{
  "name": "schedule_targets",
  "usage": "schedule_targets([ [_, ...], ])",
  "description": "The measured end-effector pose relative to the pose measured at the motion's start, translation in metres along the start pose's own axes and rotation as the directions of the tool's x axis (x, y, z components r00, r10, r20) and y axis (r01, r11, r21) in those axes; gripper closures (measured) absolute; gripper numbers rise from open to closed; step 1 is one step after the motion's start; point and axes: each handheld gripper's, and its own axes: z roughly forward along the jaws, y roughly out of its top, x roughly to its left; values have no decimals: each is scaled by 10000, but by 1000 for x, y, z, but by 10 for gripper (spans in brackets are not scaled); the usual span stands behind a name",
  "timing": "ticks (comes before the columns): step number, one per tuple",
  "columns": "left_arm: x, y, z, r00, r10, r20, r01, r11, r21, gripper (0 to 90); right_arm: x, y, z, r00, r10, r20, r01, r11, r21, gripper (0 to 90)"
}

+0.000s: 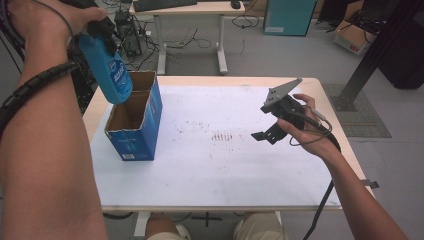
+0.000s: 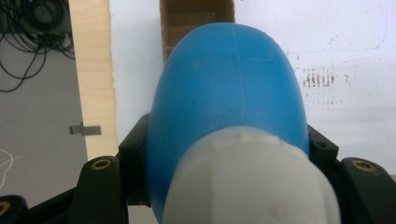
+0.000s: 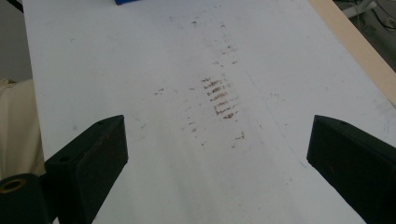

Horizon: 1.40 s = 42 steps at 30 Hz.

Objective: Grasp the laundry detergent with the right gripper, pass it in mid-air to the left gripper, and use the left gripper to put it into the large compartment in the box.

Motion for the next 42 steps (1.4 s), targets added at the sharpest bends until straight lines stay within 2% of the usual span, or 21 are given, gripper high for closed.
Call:
schedule_targets([
  [1,1,0,1,9999,131,-73,-131,9999,10,376,0,0,0,10000,-7,-20,7,10000,-10,53],
  [3,1,0,3,10000,-40,16,40,10000,34,377,0,0,0,10000,-21,-34,21,10000,-8,53],
  [4,3,0,3,9999,100,-61,-100,9999,13,377,0,0,0,10000,-17,-29,17,10000,-7,53],
  [5,3,0,4,10000,-9,-1,9,10000,13,377,0,0,0,10000,35,1,-35,10000,-21,53],
  [13,8,-1,11,9999,-122,50,122,9999,18,377,0,-2,1,10000,68,31,-68,10000,-57,53],
  [23,15,-1,23,9999,-128,29,128,9999,-53,377,0,0,3,10000,-38,-36,38,10000,-14,53],
  [28,16,-1,29,9999,-138,42,138,9999,-46,377,0,1,4,9999,-87,-92,87,10000,-6,53],
  [30,16,-1,33,9998,-178,67,179,9998,-50,377,1,2,5,10000,31,-63,-31,10000,5,53],
  [33,16,0,38,9998,-175,82,175,9998,7,377,-1,2,5,9999,-119,-118,119,9999,-1,53],
  [41,16,1,50,9998,-144,102,142,9998,140,377,0,1,6,10000,38,-83,-38,10000,2,53],
  [42,15,1,52,9994,-288,169,286,9995,110,377,0,1,6,9999,93,-72,-93,10000,6,53],
])
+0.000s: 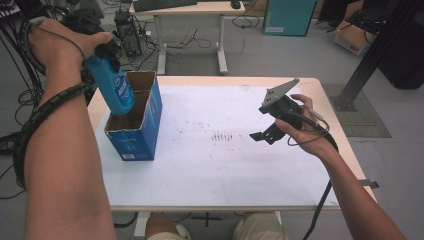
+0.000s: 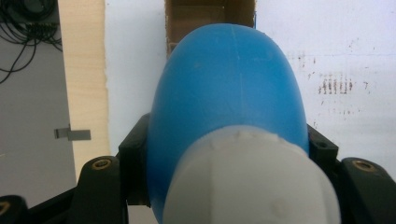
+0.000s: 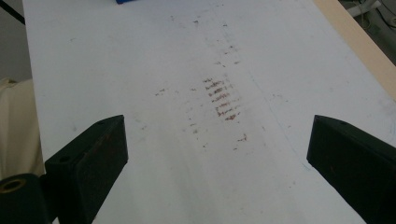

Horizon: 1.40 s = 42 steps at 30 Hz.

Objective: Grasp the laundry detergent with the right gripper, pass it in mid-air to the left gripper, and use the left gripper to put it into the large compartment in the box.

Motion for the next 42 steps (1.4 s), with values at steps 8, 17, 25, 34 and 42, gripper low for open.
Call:
schedule_targets([
  [8,1,0,10,9999,116,34,-116,9999,11,377,0,-2,1,10000,-74,-50,74,10000,-12,53],
  [17,1,0,21,10000,81,28,-81,10000,39,377,0,-3,2,10000,-39,-50,39,10000,10,53],
  [25,1,-1,28,10000,8,75,-8,10000,27,377,0,-2,1,9999,-136,-56,136,9999,39,53],
  [34,3,-4,39,9999,-119,84,118,9999,81,377,0,-2,2,9998,-191,-45,192,9998,73,53],
  [42,-1,-5,58,9999,103,-49,-101,9995,299,377,1,-2,2,9999,-128,-51,128,9999,90,53],
])
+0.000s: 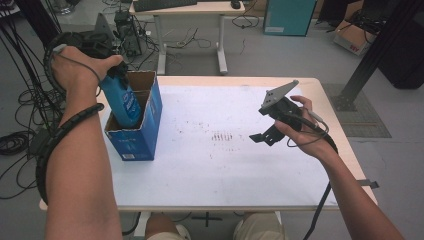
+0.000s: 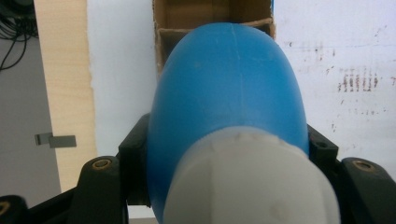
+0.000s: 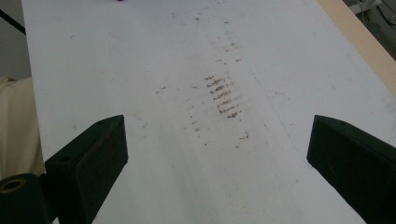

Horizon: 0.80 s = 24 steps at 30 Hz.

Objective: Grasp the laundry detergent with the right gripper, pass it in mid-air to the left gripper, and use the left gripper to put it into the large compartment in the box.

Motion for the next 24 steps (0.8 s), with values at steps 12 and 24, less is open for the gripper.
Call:
schedule_targets([
  [12,-4,-3,29,9999,115,86,-116,9998,182,377,0,-2,0,10000,18,32,-18,10000,-38,53],
  [24,-4,-7,57,9997,185,185,-190,9994,279,377,0,-3,5,10000,-24,-34,24,10000,49,53],
])
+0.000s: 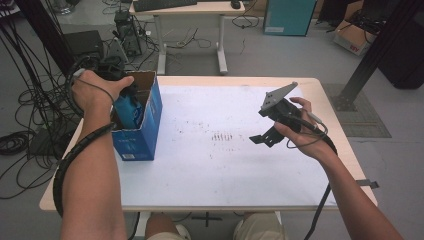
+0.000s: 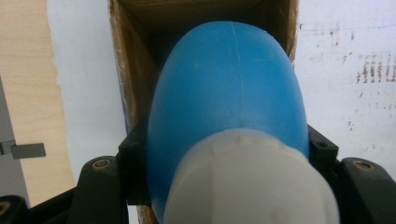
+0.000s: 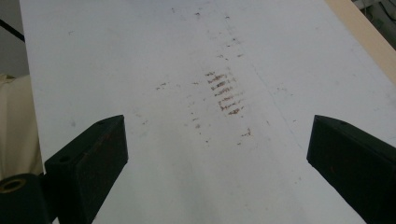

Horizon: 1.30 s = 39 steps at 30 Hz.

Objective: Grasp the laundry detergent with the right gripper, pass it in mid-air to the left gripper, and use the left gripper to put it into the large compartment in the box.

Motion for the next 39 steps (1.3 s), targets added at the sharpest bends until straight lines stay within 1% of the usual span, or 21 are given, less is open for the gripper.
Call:
schedule_targets([
  [2,0,-1,5,10000,7,-27,-7,10000,-20,377,1,0,0,10000,56,9,-56,10000,26,53],
  [6,1,-1,12,10000,8,-37,-8,10000,-1,377,1,1,2,10000,6,-11,-6,10000,35,53],
  [10,1,-2,21,10000,-4,10,4,9999,108,377,1,1,2,10000,16,-7,-16,10000,37,53],
  [14,0,-1,29,10000,72,-64,-71,9998,162,376,1,1,4,10000,39,-41,-39,10000,58,53],
  [18,-1,-1,35,9999,92,-78,-91,9999,107,376,1,0,7,10000,30,-57,-30,10000,82,53],
  [25,0,-2,44,9998,160,-144,-160,9999,50,376,0,-1,8,10000,74,-58,-73,9999,138,53],
  [31,1,-4,50,9996,250,-109,-249,9996,99,376,0,0,10,10000,39,-80,-38,9999,140,53],
  [39,1,-6,51,9995,293,-115,-293,9996,15,375,0,4,11,10000,-11,-61,12,9999,166,53],
])
